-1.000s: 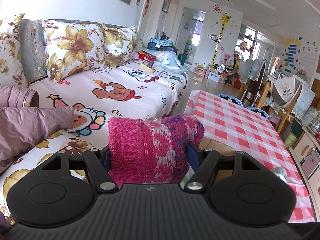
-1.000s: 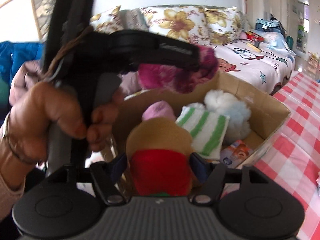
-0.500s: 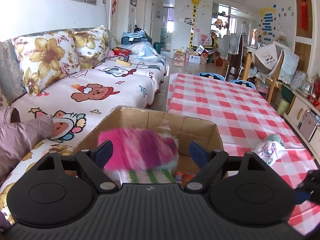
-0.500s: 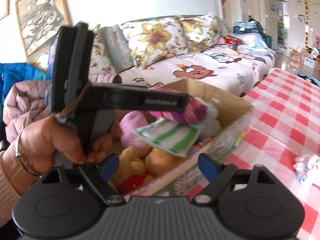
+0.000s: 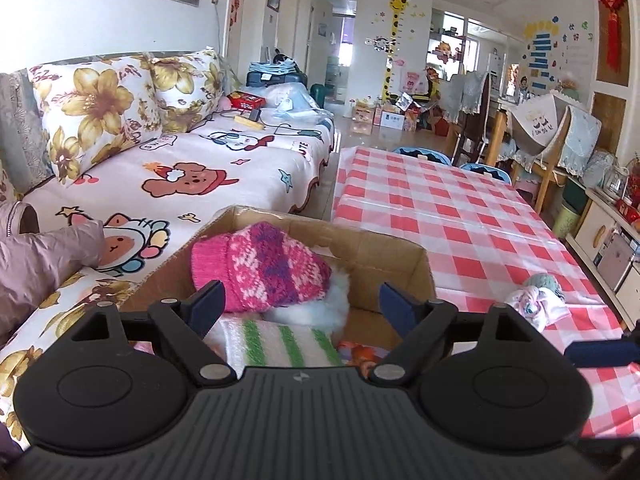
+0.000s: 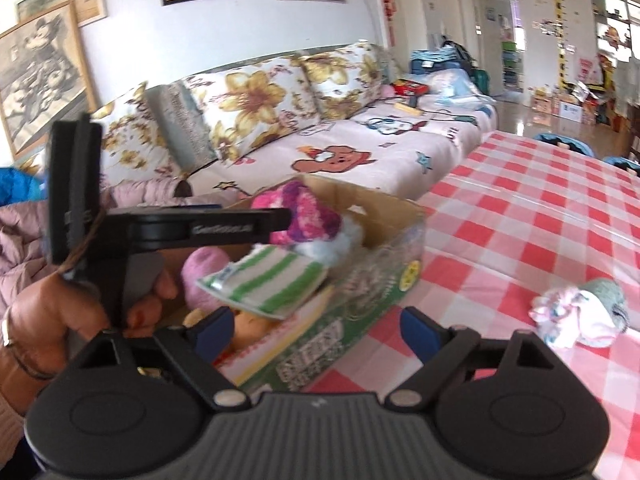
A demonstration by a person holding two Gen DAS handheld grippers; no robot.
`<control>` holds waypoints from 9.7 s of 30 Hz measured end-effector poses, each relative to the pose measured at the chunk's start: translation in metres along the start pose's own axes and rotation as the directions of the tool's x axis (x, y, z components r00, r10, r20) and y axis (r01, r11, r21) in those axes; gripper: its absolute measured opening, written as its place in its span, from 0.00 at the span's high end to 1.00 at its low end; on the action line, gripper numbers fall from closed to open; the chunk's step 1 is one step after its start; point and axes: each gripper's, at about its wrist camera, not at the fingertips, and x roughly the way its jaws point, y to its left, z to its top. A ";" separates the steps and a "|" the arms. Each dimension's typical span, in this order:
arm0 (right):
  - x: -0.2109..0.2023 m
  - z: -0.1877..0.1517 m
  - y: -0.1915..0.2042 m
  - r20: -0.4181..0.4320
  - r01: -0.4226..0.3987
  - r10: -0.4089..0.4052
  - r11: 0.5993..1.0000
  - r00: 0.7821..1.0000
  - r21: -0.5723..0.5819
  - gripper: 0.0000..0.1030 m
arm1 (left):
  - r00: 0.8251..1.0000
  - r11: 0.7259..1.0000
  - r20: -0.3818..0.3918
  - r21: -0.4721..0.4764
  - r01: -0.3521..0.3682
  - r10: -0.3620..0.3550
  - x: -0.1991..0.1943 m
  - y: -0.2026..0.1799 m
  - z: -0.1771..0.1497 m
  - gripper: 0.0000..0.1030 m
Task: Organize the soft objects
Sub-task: 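Move both tools back to the white cloth bundle and green fluffy plush, then grasp the green fluffy plush with the right tool while the left grasps the white cloth bundle, then carry the green fluffy plush and white cloth bundle over the box, then open both tools to drop the green plush and white cloth into the box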
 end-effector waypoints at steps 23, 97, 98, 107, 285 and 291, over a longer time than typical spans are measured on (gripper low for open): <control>-0.032 -0.020 -0.063 0.019 0.176 -0.181 0.974 0.983 0.142 0.04 | 0.993 0.988 -0.020 0.094 0.120 -0.119 -0.036 -0.034 -0.022 0.00; 0.061 -0.039 -0.287 0.051 0.210 -0.274 0.830 0.960 0.517 0.28 | 0.926 0.841 -0.133 0.389 0.377 -0.354 0.150 -0.243 -0.066 0.20; 0.061 -0.039 -0.287 0.047 0.210 -0.271 0.832 0.961 0.513 0.30 | 0.926 0.842 -0.133 0.386 0.378 -0.355 0.149 -0.242 -0.067 0.21; 0.051 -0.048 -0.280 0.038 0.189 -0.244 0.833 0.969 0.520 0.35 | 0.922 0.850 -0.145 0.357 0.387 -0.359 0.136 -0.232 -0.072 0.24; 0.054 0.059 -0.035 0.199 0.152 -0.201 0.959 0.959 0.240 0.07 | 0.994 0.995 -0.034 0.004 0.103 -0.103 -0.004 -0.005 -0.010 0.00; 0.032 0.047 -0.036 0.185 0.241 -0.291 0.937 0.939 0.252 0.03 | 0.999 0.998 -0.011 0.029 0.050 -0.050 -0.013 0.003 -0.007 0.00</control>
